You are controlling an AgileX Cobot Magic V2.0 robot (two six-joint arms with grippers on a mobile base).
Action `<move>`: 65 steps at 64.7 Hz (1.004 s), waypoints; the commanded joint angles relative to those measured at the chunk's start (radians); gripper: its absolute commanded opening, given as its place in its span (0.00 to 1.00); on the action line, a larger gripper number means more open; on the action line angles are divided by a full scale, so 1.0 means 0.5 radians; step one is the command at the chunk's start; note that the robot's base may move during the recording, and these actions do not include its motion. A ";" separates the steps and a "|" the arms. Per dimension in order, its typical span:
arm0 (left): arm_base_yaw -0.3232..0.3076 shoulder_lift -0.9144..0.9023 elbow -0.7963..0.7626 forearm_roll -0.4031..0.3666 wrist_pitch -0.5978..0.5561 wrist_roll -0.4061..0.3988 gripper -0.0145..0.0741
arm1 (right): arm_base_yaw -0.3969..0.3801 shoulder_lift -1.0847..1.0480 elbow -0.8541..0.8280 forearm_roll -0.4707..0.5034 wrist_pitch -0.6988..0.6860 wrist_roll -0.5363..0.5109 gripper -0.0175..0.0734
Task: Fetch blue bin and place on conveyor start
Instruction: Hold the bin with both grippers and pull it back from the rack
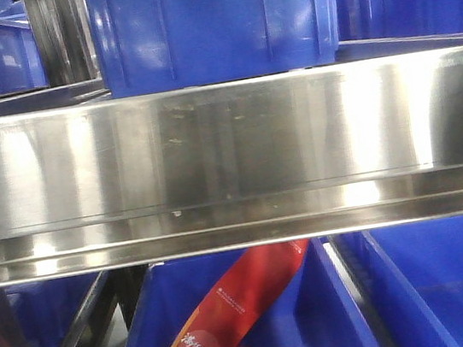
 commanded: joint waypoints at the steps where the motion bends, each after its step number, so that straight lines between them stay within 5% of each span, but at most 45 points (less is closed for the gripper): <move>1: 0.009 -0.059 -0.021 0.126 -0.015 0.033 0.04 | -0.020 -0.048 -0.018 -0.127 -0.043 -0.053 0.03; 30: 0.009 -0.042 -0.021 0.146 -0.052 0.033 0.04 | -0.020 -0.047 -0.018 -0.123 -0.048 -0.053 0.03; 65: 0.009 -0.042 -0.021 0.146 -0.465 0.033 0.04 | -0.020 -0.047 -0.018 -0.123 -0.048 -0.053 0.03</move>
